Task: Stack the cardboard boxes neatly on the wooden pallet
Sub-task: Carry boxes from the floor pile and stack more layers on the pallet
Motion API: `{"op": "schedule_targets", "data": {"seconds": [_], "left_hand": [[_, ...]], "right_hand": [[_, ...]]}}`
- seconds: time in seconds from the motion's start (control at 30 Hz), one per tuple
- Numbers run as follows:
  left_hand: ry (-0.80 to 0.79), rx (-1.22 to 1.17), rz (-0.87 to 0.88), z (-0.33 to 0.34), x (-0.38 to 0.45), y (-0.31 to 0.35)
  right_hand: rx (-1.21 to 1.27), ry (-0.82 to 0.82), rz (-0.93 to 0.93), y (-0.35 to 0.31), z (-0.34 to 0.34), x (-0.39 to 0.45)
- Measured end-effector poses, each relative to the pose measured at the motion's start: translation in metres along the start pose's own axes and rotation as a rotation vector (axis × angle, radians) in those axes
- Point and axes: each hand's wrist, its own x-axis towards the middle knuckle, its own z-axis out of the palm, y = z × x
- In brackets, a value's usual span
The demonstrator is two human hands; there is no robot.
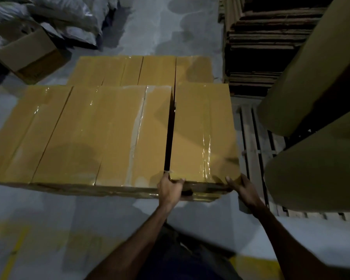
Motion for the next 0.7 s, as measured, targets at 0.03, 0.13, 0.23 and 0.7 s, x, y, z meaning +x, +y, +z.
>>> {"op": "schedule_targets", "data": {"seconds": [0.03, 0.13, 0.23, 0.7], "left_hand": [[-0.016, 0.004, -0.037, 0.001, 0.001, -0.004], [-0.04, -0.028, -0.12, 0.002, 0.0, -0.01], [-0.031, -0.066, -0.135, 0.006, 0.002, -0.016], [0.024, -0.285, -0.166, 0.025, -0.014, -0.036]], "right_hand": [[0.013, -0.026, 0.031, 0.001, 0.001, -0.001], [0.04, -0.065, 0.104, 0.005, 0.006, 0.0], [0.023, -0.074, 0.125, 0.008, 0.007, 0.002], [-0.099, -0.118, 0.145, 0.011, -0.007, 0.036]]}}
